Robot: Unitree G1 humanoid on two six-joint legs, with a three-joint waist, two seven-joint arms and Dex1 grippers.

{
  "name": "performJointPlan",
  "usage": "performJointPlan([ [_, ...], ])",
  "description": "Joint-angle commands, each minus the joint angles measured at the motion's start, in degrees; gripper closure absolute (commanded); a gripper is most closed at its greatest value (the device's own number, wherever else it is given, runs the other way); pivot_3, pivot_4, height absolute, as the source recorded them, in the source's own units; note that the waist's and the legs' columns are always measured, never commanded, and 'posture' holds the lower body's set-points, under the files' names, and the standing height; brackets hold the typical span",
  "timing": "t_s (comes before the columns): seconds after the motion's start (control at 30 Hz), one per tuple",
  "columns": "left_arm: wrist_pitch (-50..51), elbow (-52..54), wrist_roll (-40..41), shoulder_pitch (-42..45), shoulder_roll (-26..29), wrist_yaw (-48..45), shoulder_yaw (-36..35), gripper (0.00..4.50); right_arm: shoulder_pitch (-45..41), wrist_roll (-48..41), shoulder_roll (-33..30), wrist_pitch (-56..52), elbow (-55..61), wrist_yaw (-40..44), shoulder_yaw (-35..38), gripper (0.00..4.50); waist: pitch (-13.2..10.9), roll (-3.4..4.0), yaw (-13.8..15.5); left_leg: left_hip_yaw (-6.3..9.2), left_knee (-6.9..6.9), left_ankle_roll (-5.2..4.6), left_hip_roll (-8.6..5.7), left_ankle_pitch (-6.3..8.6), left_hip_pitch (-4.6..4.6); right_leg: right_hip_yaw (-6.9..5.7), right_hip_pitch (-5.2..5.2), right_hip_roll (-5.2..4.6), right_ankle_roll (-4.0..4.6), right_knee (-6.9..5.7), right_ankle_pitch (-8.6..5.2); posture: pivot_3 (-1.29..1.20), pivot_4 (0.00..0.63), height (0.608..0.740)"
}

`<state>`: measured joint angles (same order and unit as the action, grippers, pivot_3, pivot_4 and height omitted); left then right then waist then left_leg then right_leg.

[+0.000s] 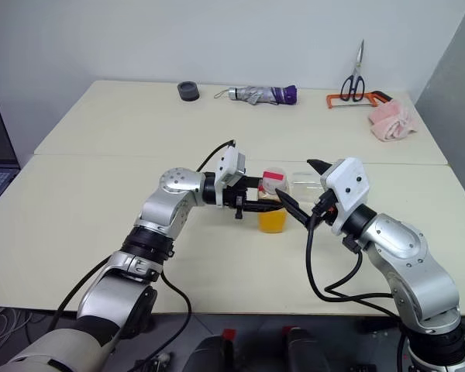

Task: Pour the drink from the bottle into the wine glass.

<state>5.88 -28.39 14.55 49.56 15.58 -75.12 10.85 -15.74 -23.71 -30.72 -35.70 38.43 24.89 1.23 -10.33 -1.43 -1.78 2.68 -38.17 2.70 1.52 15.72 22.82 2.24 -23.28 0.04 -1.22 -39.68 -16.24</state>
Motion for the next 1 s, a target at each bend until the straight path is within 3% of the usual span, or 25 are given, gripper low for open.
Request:
performJointPlan([
  [0.03, -1.03, 2.17, 1.05, 1.79, 0.04, -0.36, -1.26, 2.6, 0.13, 0.21, -0.51, 1.27, 0.91, 0.11, 2.22, 0.0, 0.0, 0.0, 0.0, 0.0, 0.0, 0.0, 0.0, 0.0, 0.0, 0.0, 0.0, 0.0, 0.0, 0.0, 0.0, 0.0, 0.15, 0.74],
  [0.47, -0.98, 2.19, 0.98, 1.82, 0.12, -0.39, -1.29, 2.6, 0.37, -0.55, -0.7, 0.88, 1.65, 0.45, 2.38, 0.0, 0.0, 0.0, 0.0, 0.0, 0.0, 0.0, 0.0, 0.0, 0.0, 0.01, 0.0, 0.0, 0.0, 0.0, 0.0, 0.0, 0.15, 0.74],
  [1.0, -1.14, 1.91, 0.98, 1.95, -0.05, -0.21, -1.41, 2.6, -0.2, -13.46, -2.39, -6.88, 6.26, 1.99, 5.9, 0.0, 0.0, 0.0, 0.0, 0.0, -0.01, 0.0, 0.0, 0.0, 0.0, 0.01, 0.0, 0.0, 0.0, -0.01, 0.0, 0.0, 0.15, 0.74],
])
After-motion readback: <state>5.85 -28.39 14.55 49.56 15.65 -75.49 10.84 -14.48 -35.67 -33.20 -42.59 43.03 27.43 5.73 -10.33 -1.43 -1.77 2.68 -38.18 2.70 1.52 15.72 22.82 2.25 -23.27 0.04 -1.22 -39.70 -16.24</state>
